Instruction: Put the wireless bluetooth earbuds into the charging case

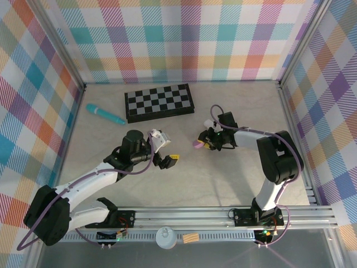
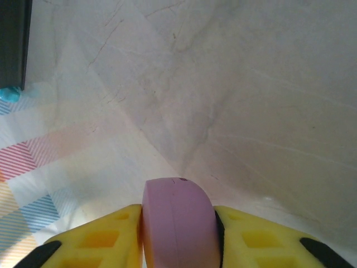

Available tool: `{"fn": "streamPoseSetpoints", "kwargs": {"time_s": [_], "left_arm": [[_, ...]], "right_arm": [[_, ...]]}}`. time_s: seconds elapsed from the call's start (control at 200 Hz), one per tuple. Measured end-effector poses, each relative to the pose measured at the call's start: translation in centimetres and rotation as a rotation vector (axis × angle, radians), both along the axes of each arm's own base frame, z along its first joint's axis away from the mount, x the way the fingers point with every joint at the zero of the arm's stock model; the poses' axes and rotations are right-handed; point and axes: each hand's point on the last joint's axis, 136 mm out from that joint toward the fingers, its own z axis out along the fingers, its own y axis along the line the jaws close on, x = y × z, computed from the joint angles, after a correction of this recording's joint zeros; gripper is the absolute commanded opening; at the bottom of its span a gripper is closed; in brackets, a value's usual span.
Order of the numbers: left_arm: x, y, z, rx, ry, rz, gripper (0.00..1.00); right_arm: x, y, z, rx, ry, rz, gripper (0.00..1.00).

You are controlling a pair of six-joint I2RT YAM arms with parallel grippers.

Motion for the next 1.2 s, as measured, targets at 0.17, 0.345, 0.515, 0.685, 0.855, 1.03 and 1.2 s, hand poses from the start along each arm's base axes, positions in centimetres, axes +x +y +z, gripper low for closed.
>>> {"fn": "streamPoseSetpoints", "kwargs": {"time_s": [0.17, 0.345, 0.515, 0.685, 0.855, 1.03, 1.2], "left_arm": [[0.7, 0.3, 0.4, -0.015, 0.000, 0.044, 1.00], [3.8, 2.8, 0.6, -0.012, -0.021, 0.250, 1.00], [7.6, 9.1, 0.5, 0.002, -0.049, 0.583, 1.00], [9.6, 16.2, -0.4, 0.000, -0.071, 0.874, 1.00], [10.6, 20.5, -3.1, 0.004, -0.048, 1.044, 1.00], [11.3, 22.1, -5.9, 0.030, 0.002, 1.097, 1.00], [12.7, 24.5, -6.9, -0.010, 0.003, 1.153, 1.00]], "right_arm": [[0.3, -1.5, -0.2, -0.082, -0.014, -0.008, 0.60], [1.0, -4.8, 2.6, -0.214, -0.121, -0.042, 0.75], [2.9, -8.5, 7.5, -0.396, -0.327, -0.061, 0.83], [4.7, -13.4, 10.4, -0.614, -0.559, -0.090, 0.97], [4.4, -18.2, 7.0, -0.796, -0.646, -0.097, 0.99], [4.1, -21.3, 3.0, -0.874, -0.658, -0.107, 0.99], [3.5, -21.8, 1.3, -0.856, -0.749, -0.131, 0.99]]}}
